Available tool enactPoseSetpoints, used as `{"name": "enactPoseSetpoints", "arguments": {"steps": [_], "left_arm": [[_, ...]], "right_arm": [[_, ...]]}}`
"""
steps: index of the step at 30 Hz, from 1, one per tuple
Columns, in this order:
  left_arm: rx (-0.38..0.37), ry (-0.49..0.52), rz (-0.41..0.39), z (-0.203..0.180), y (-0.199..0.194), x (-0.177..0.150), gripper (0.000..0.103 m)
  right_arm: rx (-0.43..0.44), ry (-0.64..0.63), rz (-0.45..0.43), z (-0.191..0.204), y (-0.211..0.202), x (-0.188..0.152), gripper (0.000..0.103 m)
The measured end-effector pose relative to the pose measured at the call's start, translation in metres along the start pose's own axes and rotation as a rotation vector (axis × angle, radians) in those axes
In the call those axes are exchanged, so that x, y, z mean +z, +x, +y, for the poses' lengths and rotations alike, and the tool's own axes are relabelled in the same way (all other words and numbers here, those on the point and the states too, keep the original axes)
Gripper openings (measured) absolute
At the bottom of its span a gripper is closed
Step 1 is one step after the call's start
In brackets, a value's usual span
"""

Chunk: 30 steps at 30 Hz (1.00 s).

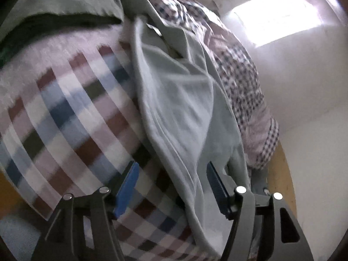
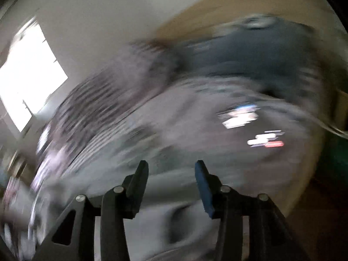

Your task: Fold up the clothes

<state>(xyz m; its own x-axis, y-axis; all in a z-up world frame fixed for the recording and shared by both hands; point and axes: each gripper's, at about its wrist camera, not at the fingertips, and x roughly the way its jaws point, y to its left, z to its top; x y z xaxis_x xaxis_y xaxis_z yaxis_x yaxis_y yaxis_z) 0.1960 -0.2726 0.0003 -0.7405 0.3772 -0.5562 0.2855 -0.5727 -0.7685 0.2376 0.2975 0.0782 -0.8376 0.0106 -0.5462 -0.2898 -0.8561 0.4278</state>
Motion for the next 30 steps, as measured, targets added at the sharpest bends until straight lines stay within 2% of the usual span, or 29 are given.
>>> {"name": "enactPoseSetpoints", "arguments": {"steps": [2,9,11,14,16,19,26,29,30], "left_arm": [[-0.009,-0.012,-0.029,0.005,-0.004,0.014,0.069],[0.028,0.025,-0.120,0.015,-0.007,0.087,0.069],[0.046,0.049,-0.120,0.015,0.000,0.109,0.069],[0.074,0.086,-0.073,0.014,0.024,0.137,0.069],[0.111,0.117,-0.042,0.012,0.040,0.151,0.068],[0.173,0.179,-0.047,0.008,0.058,0.171,0.068],[0.260,0.227,-0.007,0.007,0.099,0.211,0.067],[0.279,0.229,0.000,0.009,0.111,0.227,0.059],[0.285,0.225,0.002,0.010,0.114,0.233,0.051]], "right_arm": [[0.124,-0.124,0.054,0.041,0.012,-0.018,0.049],[0.364,-0.391,0.201,0.130,0.035,-0.082,0.050],[0.435,-0.476,0.236,0.151,0.036,-0.098,0.050],[0.518,-0.606,0.270,0.177,0.034,-0.120,0.050],[0.554,-0.679,0.288,0.191,0.033,-0.135,0.050],[0.581,-0.750,0.304,0.205,0.030,-0.152,0.050],[0.627,-0.912,0.349,0.226,0.028,-0.182,0.050],[0.653,-0.975,0.378,0.230,0.027,-0.194,0.050],[0.657,-0.988,0.384,0.231,0.027,-0.196,0.050]]}}
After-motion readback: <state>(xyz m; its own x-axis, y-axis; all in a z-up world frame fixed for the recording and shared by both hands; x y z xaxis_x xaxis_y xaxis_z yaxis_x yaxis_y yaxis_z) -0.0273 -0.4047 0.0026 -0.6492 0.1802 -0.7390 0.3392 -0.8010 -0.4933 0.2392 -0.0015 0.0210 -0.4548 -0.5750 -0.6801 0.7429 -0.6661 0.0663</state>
